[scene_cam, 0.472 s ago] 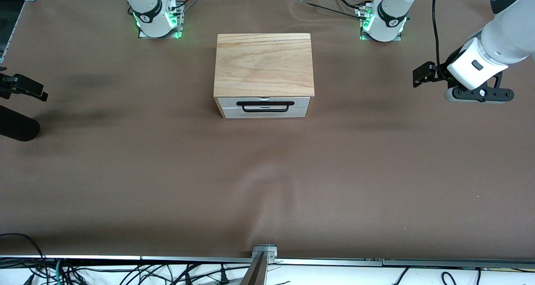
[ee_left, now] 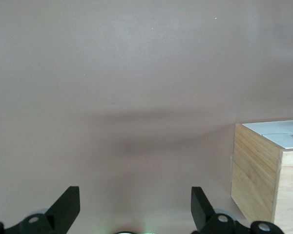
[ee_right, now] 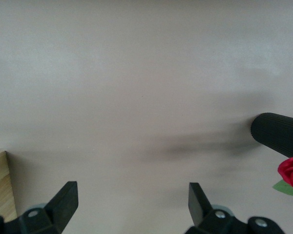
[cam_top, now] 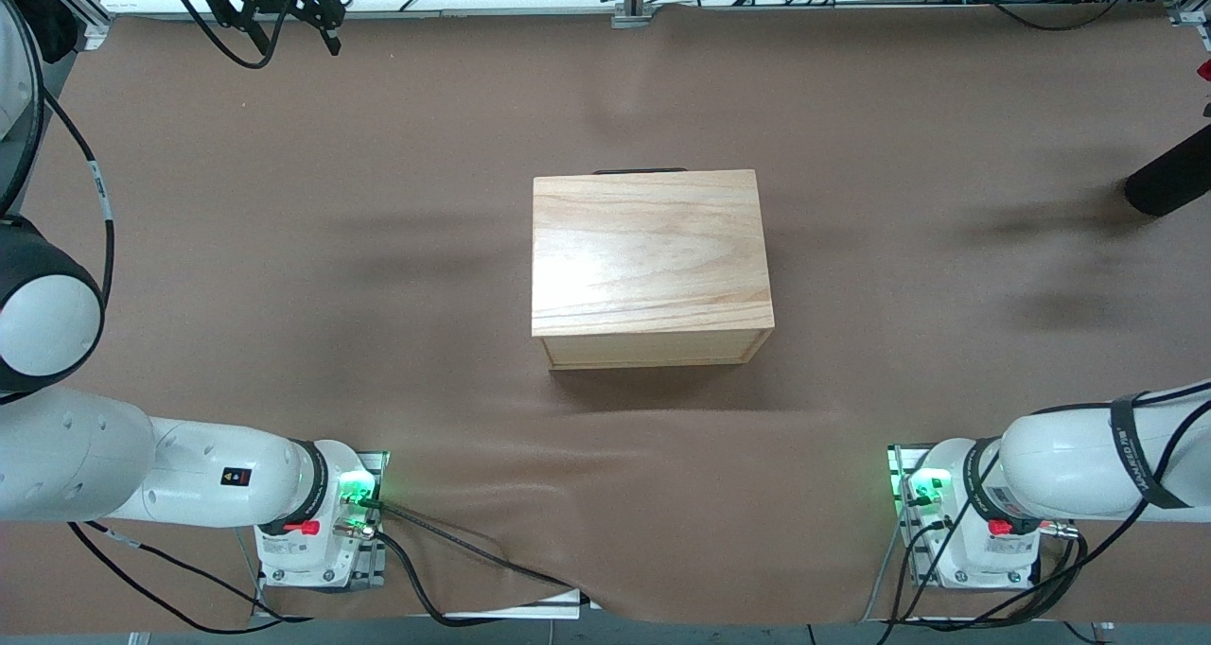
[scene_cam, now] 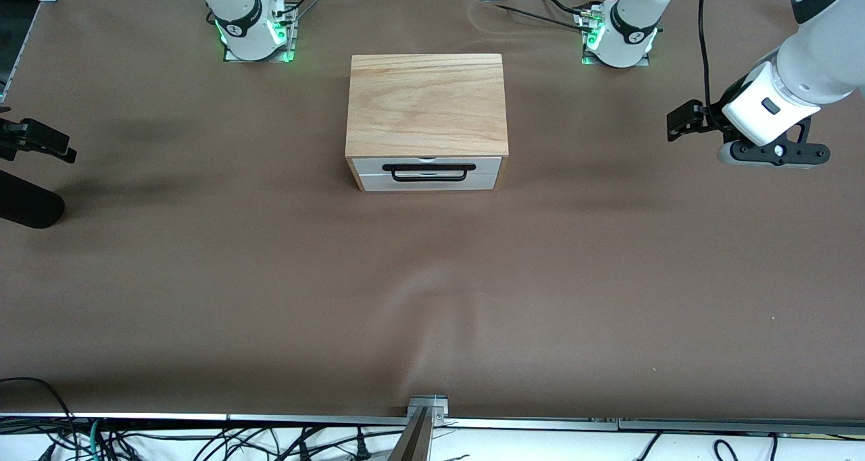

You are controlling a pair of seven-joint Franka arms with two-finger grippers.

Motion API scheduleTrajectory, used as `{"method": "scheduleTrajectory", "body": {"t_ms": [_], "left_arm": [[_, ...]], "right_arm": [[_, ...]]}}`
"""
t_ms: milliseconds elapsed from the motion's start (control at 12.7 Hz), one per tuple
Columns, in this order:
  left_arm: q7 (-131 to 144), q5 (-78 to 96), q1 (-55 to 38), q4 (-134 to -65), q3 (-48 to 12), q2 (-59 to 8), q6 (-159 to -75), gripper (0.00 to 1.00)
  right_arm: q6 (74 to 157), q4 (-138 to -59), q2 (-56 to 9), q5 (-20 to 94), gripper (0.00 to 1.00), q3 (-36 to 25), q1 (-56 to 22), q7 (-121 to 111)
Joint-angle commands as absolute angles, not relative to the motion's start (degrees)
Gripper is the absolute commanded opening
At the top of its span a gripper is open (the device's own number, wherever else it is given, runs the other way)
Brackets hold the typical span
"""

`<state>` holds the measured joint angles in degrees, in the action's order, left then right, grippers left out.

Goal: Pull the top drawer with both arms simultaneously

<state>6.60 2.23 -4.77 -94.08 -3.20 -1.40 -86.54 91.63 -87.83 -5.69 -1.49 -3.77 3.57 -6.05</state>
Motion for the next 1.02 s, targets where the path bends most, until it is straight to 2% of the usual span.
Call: {"method": "scheduleTrajectory", "body": {"t_ms": [0,944], "left_arm": [[6.3,1.1,-4.7,-94.5,-3.3,-1.0,-86.6,1.0],[6.3,1.3,-4.2,-94.9,-3.3,-2.4,-87.9,1.0]], "right_arm": [[91.0,-86.6,-6.2,-2.1,1.0,-3.1,4.1,-7.0],[91.0,-86.6,-6.2,-1.8,1.0,-3.0,4.1,-6.7]]}}
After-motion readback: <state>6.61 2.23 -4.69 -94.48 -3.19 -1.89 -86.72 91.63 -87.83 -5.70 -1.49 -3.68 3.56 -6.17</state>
